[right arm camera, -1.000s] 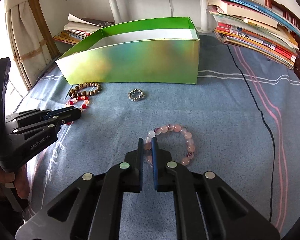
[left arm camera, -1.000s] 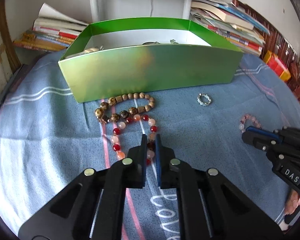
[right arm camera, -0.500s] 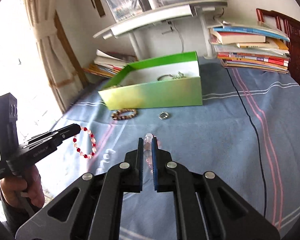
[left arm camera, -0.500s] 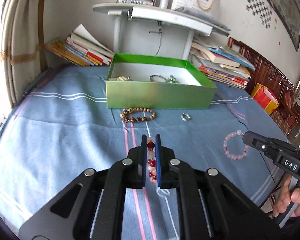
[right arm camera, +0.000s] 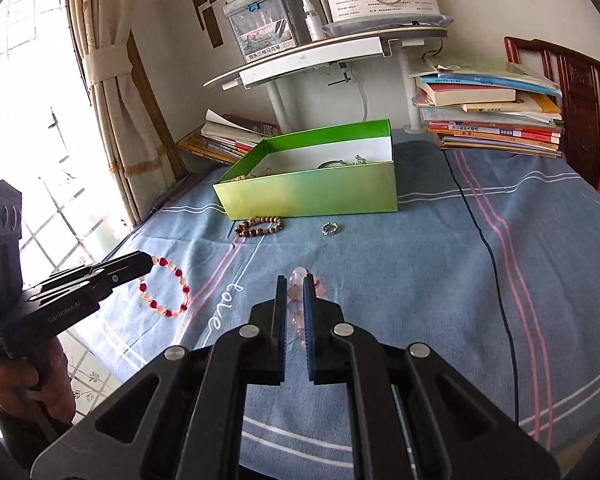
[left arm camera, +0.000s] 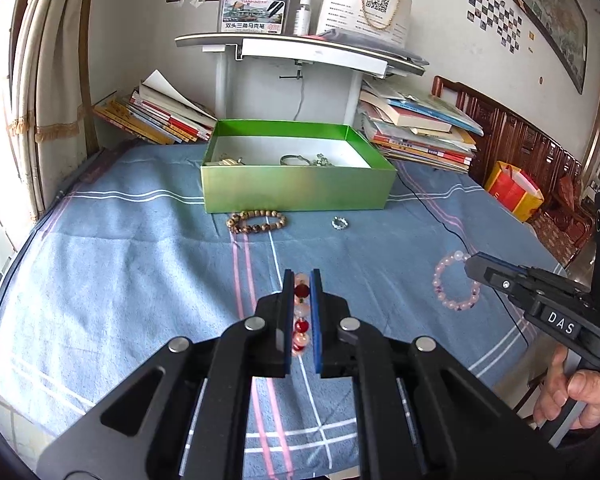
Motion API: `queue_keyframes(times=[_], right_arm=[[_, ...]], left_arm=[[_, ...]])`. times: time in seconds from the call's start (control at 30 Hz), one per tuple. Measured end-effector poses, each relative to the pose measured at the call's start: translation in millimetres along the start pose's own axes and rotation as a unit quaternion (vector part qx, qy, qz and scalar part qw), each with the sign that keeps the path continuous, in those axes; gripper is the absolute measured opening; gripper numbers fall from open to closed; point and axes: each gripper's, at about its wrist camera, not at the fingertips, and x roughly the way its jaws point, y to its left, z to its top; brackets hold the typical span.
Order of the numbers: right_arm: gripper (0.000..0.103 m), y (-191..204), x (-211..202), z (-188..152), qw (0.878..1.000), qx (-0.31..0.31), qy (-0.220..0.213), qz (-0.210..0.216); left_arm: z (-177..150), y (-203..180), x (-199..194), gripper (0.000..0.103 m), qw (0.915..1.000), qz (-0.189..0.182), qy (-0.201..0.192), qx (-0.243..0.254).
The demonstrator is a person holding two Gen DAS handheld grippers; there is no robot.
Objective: Organize jewelry
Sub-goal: 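Lift the red bracelet with the left tool while the right tool lifts the pink bracelet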
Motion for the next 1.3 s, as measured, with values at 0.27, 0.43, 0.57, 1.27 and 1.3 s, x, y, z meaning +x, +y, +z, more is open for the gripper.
queue_keyframes(times=[0.27,0.43,0.57,1.27,1.3], right_arm=[[0.008,1.0,-4.5,-3.5,1.000,0.000,-0.003,0.001],[0.008,-0.4,-4.5,-4.7,1.000,0.002,-0.002,0.000],[0.008,-2.2,-5.3,-4.0,1.000,0.005,-0.004,0.000],[0.008,-10.6,4.7,-5.1,1.000,0.012,0.009,0.001],[0.008,-11.0,5.3,-5.0,1.000,0.013,0.009,0.001]], left_arm=[[-3.2,3.2,-3.0,0.007,1.0000,0.000,0.000,-0.004],[-3.6,3.1,-1.9,0.007,1.0000,0.001,0.003,-0.004],[-4.4,1.6,-1.6,0.007,1.0000,0.000,0.005,-0.003],[-3.8,2.3,12.4,0.008,0.9998,-0.001,0.019,-0.002],[-3.8,2.3,12.8,0.007,0.9998,-0.001,0.020,-0.002]])
